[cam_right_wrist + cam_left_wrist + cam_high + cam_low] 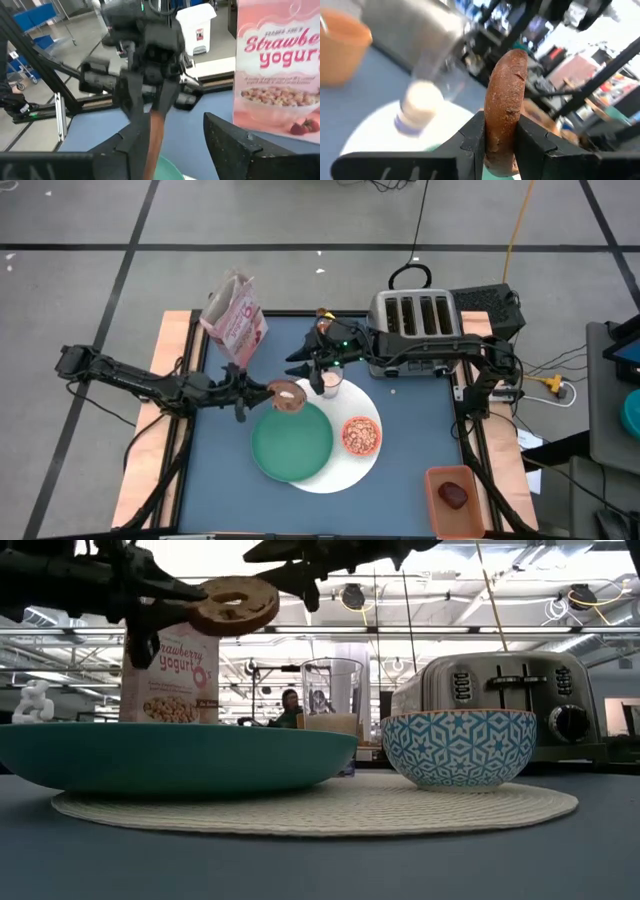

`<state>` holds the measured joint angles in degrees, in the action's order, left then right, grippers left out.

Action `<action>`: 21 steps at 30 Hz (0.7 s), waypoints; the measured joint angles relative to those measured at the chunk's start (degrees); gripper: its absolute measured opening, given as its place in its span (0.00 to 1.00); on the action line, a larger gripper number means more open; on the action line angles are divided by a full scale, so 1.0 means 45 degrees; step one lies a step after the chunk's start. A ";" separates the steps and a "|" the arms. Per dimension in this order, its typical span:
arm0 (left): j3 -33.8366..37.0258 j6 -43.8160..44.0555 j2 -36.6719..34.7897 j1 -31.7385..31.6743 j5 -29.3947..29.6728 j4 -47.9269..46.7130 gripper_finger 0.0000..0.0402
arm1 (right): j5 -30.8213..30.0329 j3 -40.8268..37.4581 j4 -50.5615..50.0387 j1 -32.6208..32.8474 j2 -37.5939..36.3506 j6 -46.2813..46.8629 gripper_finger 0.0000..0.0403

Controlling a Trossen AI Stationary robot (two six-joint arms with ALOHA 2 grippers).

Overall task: Arrange a breakfast setting
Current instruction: Put the toasted bagel on the green plate

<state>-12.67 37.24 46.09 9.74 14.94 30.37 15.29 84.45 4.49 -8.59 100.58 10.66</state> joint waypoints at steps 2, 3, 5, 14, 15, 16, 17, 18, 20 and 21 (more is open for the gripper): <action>0.0005 0.0675 0.0000 0.0000 -0.0488 -0.0493 0.21 | 0.0000 0.0003 -0.0166 -0.0063 -0.0166 0.0022 0.43; 0.0001 0.0992 0.0000 0.0000 -0.0733 -0.0690 0.21 | 0.0001 -0.0002 -0.0244 -0.0074 -0.0206 0.0049 0.43; 0.0004 0.1578 -0.0005 0.0000 -0.1148 -0.1221 0.21 | 0.0004 0.0003 -0.0188 -0.0079 -0.0243 0.0097 0.43; 0.0005 0.4136 -0.0005 0.0021 -0.3326 -0.2984 0.21 | 0.0010 -0.0002 -0.0684 -0.0084 -0.0413 0.0138 0.43; 0.0005 0.4410 -0.0005 0.0019 -0.3519 -0.3171 0.21 | 0.0010 -0.0002 -0.0719 -0.0084 -0.0413 0.0141 0.43; 0.0005 0.4671 -0.0004 0.0024 -0.3709 -0.3383 0.21 | 0.0010 -0.0002 -0.0733 -0.0084 -0.0413 0.0141 0.43; 0.0005 0.4925 0.0000 0.0029 -0.3869 -0.3546 0.21 | 0.0010 0.0002 -0.0746 -0.0084 -0.0413 0.0139 0.43; 0.0005 0.5177 0.0000 0.0029 -0.4061 -0.3686 0.21 | 0.0010 0.0003 -0.0779 -0.0084 -0.0413 0.0136 0.43; 0.0005 0.5741 -0.0005 0.0029 -0.4430 -0.4042 0.21 | 0.0010 -0.0002 -0.0816 -0.0084 -0.0413 0.0137 0.43; 0.0005 0.6034 -0.0005 0.0029 -0.4623 -0.4304 0.21 | 0.0008 -0.0002 -0.0812 -0.0084 -0.0413 0.0140 0.43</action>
<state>-12.64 64.39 46.06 9.87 -5.87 11.00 15.32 84.44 0.84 -8.97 98.72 11.29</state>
